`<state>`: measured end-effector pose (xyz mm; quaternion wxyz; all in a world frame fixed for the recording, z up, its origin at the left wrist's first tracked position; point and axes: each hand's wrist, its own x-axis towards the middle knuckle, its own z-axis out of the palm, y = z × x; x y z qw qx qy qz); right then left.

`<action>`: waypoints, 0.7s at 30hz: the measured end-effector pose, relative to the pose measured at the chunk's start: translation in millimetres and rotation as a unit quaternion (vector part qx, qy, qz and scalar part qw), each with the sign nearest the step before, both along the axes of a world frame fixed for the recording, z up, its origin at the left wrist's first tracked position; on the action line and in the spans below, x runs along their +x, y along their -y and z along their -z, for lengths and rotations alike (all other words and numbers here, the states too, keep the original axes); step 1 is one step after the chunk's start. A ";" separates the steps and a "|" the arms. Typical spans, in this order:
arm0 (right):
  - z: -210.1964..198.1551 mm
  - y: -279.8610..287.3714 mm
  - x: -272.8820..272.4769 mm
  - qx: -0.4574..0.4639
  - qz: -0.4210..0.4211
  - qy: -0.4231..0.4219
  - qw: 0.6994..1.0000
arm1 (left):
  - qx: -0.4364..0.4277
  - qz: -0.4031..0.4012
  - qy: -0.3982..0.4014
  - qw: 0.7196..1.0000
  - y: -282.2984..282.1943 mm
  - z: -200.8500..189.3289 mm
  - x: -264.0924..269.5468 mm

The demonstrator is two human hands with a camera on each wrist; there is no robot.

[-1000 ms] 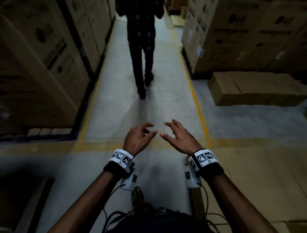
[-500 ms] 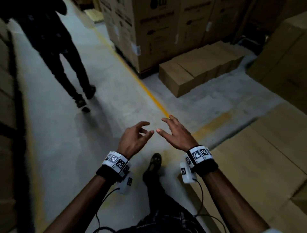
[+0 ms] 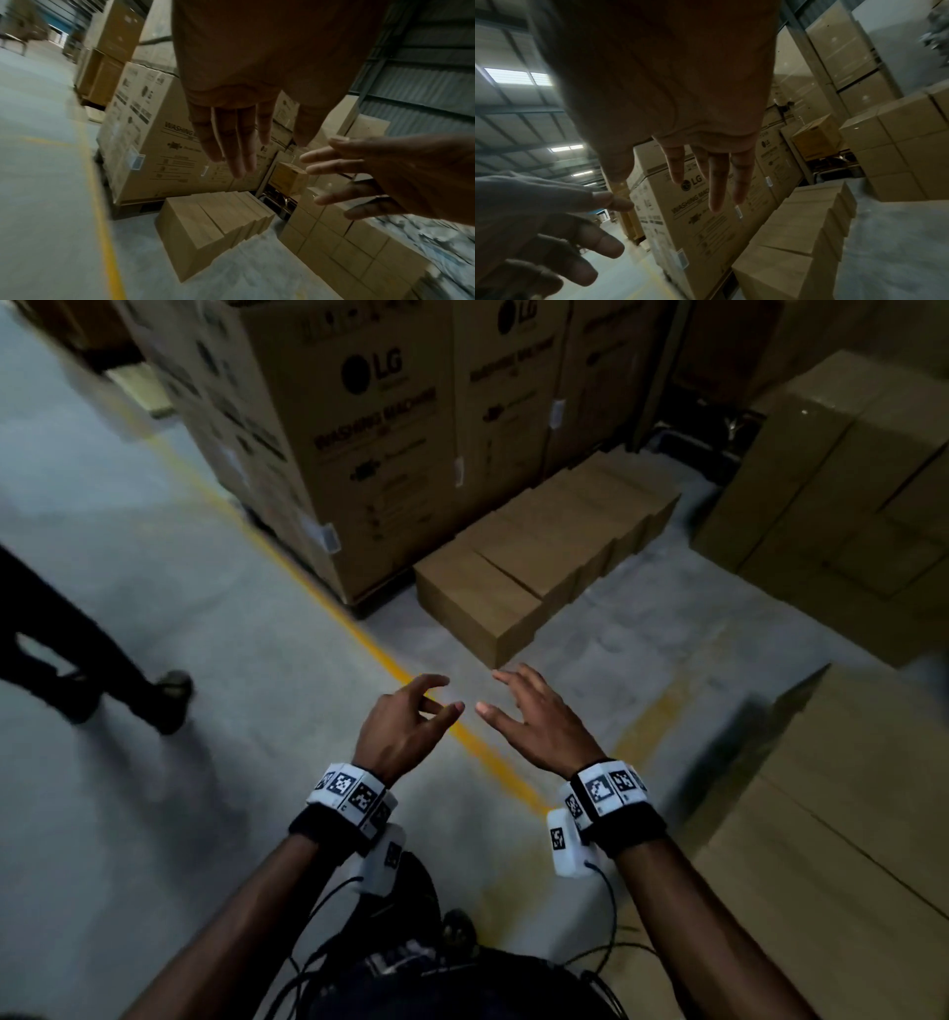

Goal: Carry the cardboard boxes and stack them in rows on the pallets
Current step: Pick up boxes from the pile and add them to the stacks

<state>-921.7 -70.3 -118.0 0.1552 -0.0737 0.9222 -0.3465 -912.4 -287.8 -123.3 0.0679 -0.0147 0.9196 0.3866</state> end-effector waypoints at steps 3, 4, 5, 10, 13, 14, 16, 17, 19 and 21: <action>7.2 -18.7 -68.3 0.017 0.026 0.007 1.000 | 0.006 0.050 0.014 0.999 -16.2 11.5 -84.2; 9.8 -24.3 -92.7 0.023 0.030 0.008 0.999 | 0.007 0.066 0.016 0.998 -21.6 16.3 -113.6; 13.6 -30.2 -120.8 0.027 0.037 0.013 0.999 | 0.007 0.080 0.017 0.997 -27.0 21.6 -145.9; 25.1 -54.3 -268.9 0.052 0.058 0.022 0.997 | 0.007 0.134 0.025 0.991 -48.6 40.5 -304.1; 16.3 -67.9 -349.0 0.078 0.056 0.040 0.995 | 0.003 0.153 0.057 0.986 -63.9 41.5 -395.1; 13.6 -72.9 -374.4 0.085 0.053 0.044 0.994 | 0.003 0.161 0.075 0.984 -70.6 42.0 -423.8; 11.0 -85.8 -426.8 0.101 0.056 0.053 0.992 | -0.005 0.170 0.103 0.980 -84.5 45.7 -477.7; 13.3 -92.8 -449.7 0.107 0.059 0.061 0.991 | -0.011 0.174 0.112 0.978 -92.1 49.4 -500.1; 20.8 -104.7 -488.7 0.107 0.054 0.073 0.990 | -0.019 0.176 0.132 0.975 -104.0 57.3 -534.9; 37.5 -115.9 -534.5 0.111 0.034 0.096 0.989 | -0.012 0.151 0.159 0.976 -113.5 71.7 -568.9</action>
